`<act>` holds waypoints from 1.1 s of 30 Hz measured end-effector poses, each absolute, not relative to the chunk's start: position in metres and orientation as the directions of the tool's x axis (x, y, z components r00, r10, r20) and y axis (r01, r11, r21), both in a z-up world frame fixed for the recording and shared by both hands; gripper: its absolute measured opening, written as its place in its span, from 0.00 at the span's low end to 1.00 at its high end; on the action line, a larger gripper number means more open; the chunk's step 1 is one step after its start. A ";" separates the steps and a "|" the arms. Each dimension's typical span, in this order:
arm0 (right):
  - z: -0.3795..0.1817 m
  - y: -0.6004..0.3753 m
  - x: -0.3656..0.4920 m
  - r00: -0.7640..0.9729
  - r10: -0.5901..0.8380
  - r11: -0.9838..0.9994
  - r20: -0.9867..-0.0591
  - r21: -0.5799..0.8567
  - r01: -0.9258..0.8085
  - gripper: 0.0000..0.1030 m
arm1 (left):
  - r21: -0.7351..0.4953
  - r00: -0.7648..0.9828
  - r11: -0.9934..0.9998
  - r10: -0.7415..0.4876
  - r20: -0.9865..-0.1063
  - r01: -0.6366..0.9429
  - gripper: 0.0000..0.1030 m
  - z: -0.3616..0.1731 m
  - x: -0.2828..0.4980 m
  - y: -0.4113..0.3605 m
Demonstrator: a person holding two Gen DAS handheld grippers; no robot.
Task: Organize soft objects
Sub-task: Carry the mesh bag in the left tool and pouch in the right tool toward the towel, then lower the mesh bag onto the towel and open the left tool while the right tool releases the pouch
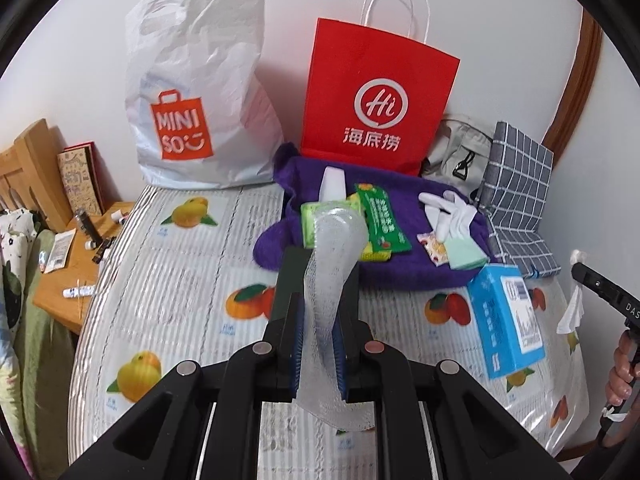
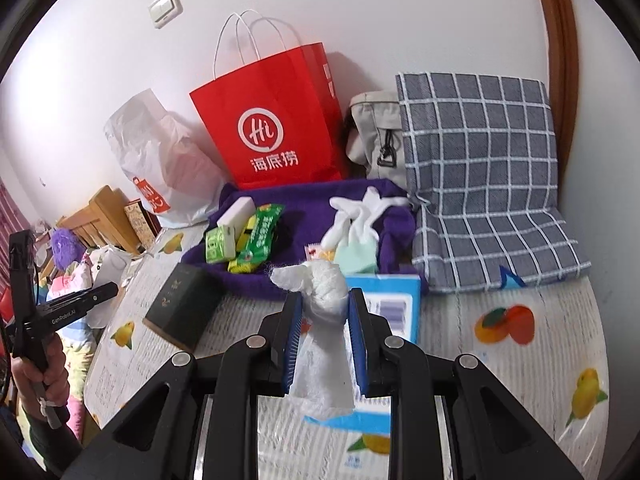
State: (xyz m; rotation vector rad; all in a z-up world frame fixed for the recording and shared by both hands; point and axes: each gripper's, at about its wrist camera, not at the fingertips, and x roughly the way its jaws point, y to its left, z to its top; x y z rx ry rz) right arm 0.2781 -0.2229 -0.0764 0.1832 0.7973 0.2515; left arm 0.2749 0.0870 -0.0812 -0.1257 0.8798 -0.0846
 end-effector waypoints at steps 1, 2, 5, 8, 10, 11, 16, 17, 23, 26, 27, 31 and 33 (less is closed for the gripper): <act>-0.076 -0.222 0.283 0.673 0.293 0.954 -0.679 0.256 -0.157 0.22 | -0.142 0.638 0.990 -0.124 -0.760 0.023 0.13 -0.080 0.279 0.086; -0.075 -0.220 0.288 0.674 0.294 0.954 -0.678 0.254 -0.160 0.22 | -0.139 0.641 0.990 -0.124 -0.758 0.027 0.13 -0.078 0.283 0.084; -0.072 -0.215 0.301 0.678 0.298 0.953 -0.672 0.249 -0.172 0.22 | -0.130 0.649 0.991 -0.120 -0.752 0.032 0.13 -0.074 0.296 0.079; -0.069 -0.210 0.314 0.681 0.304 0.952 -0.666 0.239 -0.191 0.22 | -0.120 0.657 0.992 -0.118 -0.744 0.042 0.13 -0.070 0.310 0.073; -0.068 -0.207 0.322 0.682 0.304 0.952 -0.665 0.232 -0.199 0.22 | -0.116 0.663 0.992 -0.119 -0.739 0.048 0.13 -0.067 0.317 0.070; -0.067 -0.205 0.327 0.684 0.307 0.951 -0.662 0.232 -0.203 0.22 | -0.114 0.665 0.992 -0.117 -0.737 0.049 0.13 -0.066 0.321 0.069; -0.062 -0.198 0.350 0.691 0.320 0.947 -0.649 0.231 -0.221 0.22 | -0.108 0.672 0.992 -0.120 -0.731 0.060 0.13 -0.063 0.343 0.061; -0.062 -0.197 0.354 0.691 0.321 0.947 -0.647 0.232 -0.222 0.22 | -0.109 0.672 0.992 -0.122 -0.730 0.061 0.13 -0.063 0.348 0.059; -0.060 -0.194 0.384 0.698 0.329 0.944 -0.636 0.247 -0.219 0.23 | -0.152 0.662 0.986 -0.158 -0.732 0.068 0.13 -0.065 0.380 0.052; -0.059 -0.194 0.401 0.702 0.338 0.940 -0.627 0.259 -0.220 0.23 | -0.172 0.657 0.982 -0.176 -0.733 0.071 0.13 -0.067 0.395 0.045; -0.060 -0.194 0.405 0.699 0.341 0.939 -0.628 0.260 -0.224 0.23 | -0.177 0.655 0.981 -0.182 -0.733 0.074 0.13 -0.068 0.400 0.043; -0.070 -0.196 0.420 0.692 0.351 0.936 -0.631 0.267 -0.231 0.23 | -0.202 0.644 0.976 -0.208 -0.736 0.085 0.13 -0.076 0.419 0.033; -0.081 -0.198 0.427 0.684 0.358 0.933 -0.636 0.282 -0.225 0.23 | -0.211 0.631 0.973 -0.221 -0.744 0.092 0.13 -0.084 0.428 0.028</act>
